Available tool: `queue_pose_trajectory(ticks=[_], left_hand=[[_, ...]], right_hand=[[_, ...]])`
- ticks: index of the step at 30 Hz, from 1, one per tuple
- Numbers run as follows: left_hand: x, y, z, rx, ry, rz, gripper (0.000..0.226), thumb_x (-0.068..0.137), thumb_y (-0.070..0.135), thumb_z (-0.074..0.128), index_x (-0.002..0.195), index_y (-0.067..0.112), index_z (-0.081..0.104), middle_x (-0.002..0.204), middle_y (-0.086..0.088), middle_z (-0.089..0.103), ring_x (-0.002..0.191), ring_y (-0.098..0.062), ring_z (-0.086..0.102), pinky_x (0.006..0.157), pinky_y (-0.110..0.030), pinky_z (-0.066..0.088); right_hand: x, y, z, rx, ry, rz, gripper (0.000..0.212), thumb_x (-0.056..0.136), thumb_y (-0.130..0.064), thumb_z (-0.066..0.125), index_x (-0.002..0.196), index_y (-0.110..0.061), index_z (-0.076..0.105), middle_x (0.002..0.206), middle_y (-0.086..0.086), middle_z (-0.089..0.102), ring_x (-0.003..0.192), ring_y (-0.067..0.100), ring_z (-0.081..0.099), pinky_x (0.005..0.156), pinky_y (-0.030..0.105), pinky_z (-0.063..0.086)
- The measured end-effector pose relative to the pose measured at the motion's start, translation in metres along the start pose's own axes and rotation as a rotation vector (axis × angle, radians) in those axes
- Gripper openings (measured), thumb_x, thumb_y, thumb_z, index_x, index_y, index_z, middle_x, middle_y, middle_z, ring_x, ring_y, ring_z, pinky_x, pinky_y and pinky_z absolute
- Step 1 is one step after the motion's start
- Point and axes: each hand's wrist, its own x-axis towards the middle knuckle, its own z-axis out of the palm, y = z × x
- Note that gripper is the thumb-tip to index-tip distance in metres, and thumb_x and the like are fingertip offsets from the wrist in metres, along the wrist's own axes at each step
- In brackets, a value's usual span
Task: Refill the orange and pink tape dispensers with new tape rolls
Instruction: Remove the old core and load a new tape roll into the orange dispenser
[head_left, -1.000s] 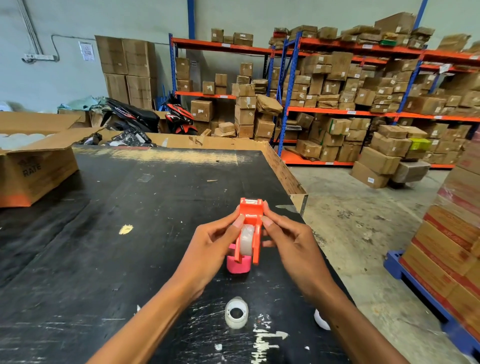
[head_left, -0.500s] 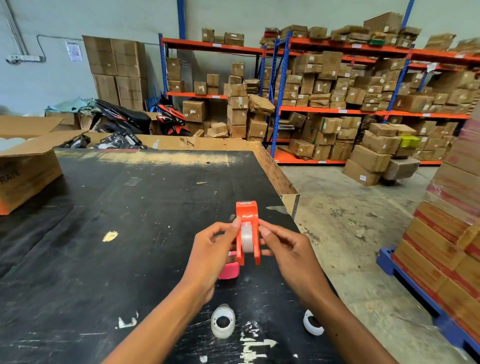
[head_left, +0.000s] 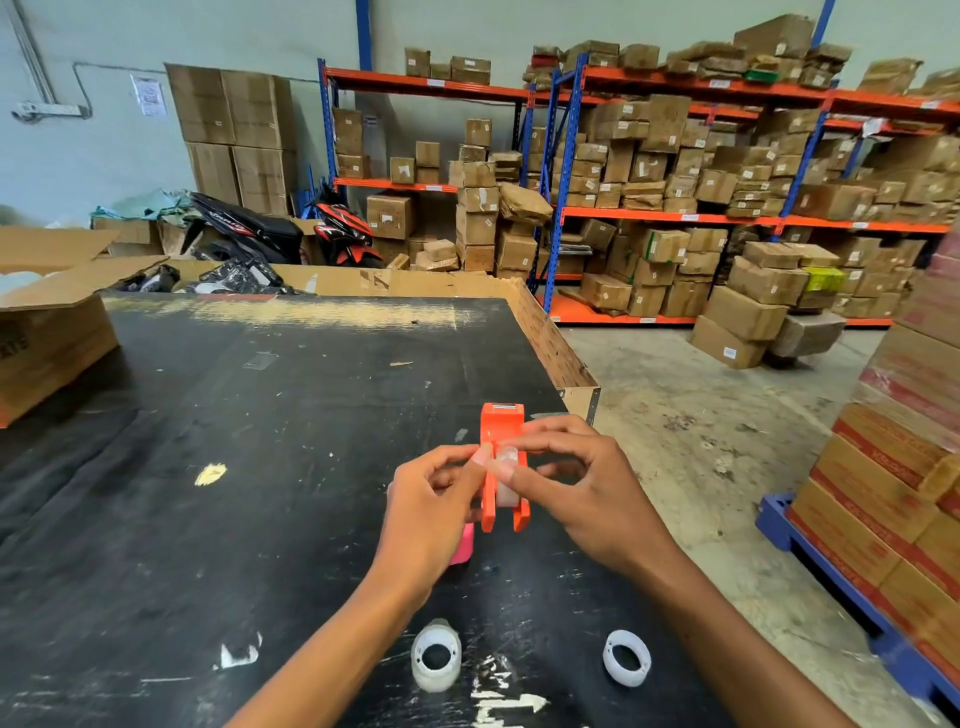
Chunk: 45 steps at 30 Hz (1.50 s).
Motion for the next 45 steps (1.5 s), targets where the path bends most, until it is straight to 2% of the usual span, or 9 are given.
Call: queue_pose_trajectory(ticks=[3,10,15,18,21,29,34,40,45], left_hand=[[0.002,-0.004,-0.005,0.068,0.008,0.01,0.015,0.089,0.024,0.063,0.094,0.016,0.074,0.079,-0.002,0.079,0.071,-0.011,0.074,0.06,-0.023,0.06],[-0.004,-0.006,-0.013,0.165,-0.08,0.047,0.013,0.09,0.028,0.061,0.091,0.032,0.074,0.085,-0.003,0.077,0.074,-0.008,0.069,0.069,-0.028,0.058],[-0.012,-0.005,-0.018,0.095,-0.127,-0.033,0.017,0.091,0.03,0.059,0.099,0.026,0.073,0.081,-0.004,0.077,0.068,-0.009,0.067,0.063,-0.02,0.058],[-0.017,-0.003,-0.018,0.054,-0.163,-0.066,0.023,0.084,0.04,0.066,0.101,0.026,0.072,0.079,-0.012,0.075,0.064,-0.017,0.066,0.072,-0.04,0.057],[-0.019,-0.005,-0.021,0.077,-0.185,-0.043,0.032,0.077,0.034,0.076,0.107,0.024,0.069,0.073,-0.012,0.073,0.06,-0.023,0.064,0.073,-0.044,0.055],[-0.02,-0.002,-0.031,0.083,-0.205,-0.031,0.045,0.075,0.023,0.078,0.119,0.02,0.066,0.088,-0.007,0.078,0.083,-0.027,0.074,0.076,-0.035,0.059],[-0.024,0.001,-0.032,0.055,-0.234,0.02,0.039,0.076,0.013,0.076,0.113,0.023,0.069,0.076,0.012,0.078,0.072,-0.003,0.071,0.066,-0.016,0.057],[-0.025,0.003,-0.034,0.004,-0.231,0.063,0.035,0.077,0.004,0.074,0.098,0.031,0.07,0.076,0.015,0.078,0.071,0.004,0.07,0.063,-0.012,0.055],[-0.025,0.0,-0.036,0.003,-0.218,0.09,0.035,0.077,0.004,0.074,0.099,0.031,0.069,0.077,0.018,0.078,0.073,0.006,0.069,0.062,-0.009,0.053]], right_hand=[[0.006,0.003,-0.003,-0.018,0.007,-0.037,0.007,0.077,-0.014,0.076,0.084,-0.017,0.078,0.102,-0.001,0.064,0.097,0.012,0.064,0.081,0.036,0.055],[0.025,-0.014,-0.008,-0.081,0.067,-0.091,0.004,0.078,-0.015,0.075,0.082,-0.015,0.077,0.115,0.0,0.062,0.103,0.003,0.06,0.087,0.02,0.049],[0.029,-0.021,-0.009,-0.086,0.017,-0.053,0.01,0.082,-0.01,0.071,0.086,-0.003,0.076,0.079,-0.002,0.071,0.065,-0.007,0.062,0.06,0.005,0.046],[0.028,-0.019,-0.005,-0.11,0.047,-0.051,0.01,0.082,-0.012,0.072,0.085,-0.004,0.077,0.072,-0.004,0.07,0.06,-0.006,0.061,0.055,0.006,0.046],[0.028,-0.019,-0.002,-0.121,0.066,-0.029,0.009,0.081,-0.016,0.073,0.082,-0.008,0.077,0.071,-0.003,0.071,0.062,0.0,0.063,0.057,0.012,0.05],[0.027,-0.025,0.0,-0.06,0.065,0.07,0.007,0.08,-0.015,0.074,0.077,-0.009,0.076,0.071,0.002,0.072,0.067,0.007,0.065,0.068,0.025,0.053],[0.03,-0.029,0.0,-0.056,0.032,0.127,0.01,0.079,-0.015,0.074,0.078,-0.006,0.076,0.069,-0.001,0.071,0.063,0.0,0.063,0.063,0.015,0.049],[0.038,-0.033,0.001,-0.031,0.0,0.201,0.009,0.078,-0.011,0.075,0.079,-0.001,0.076,0.074,0.009,0.073,0.07,0.013,0.064,0.077,0.031,0.051],[0.041,-0.033,0.005,-0.046,-0.005,0.236,0.007,0.078,-0.011,0.075,0.077,-0.004,0.076,0.073,0.005,0.073,0.073,0.011,0.064,0.076,0.026,0.05]])
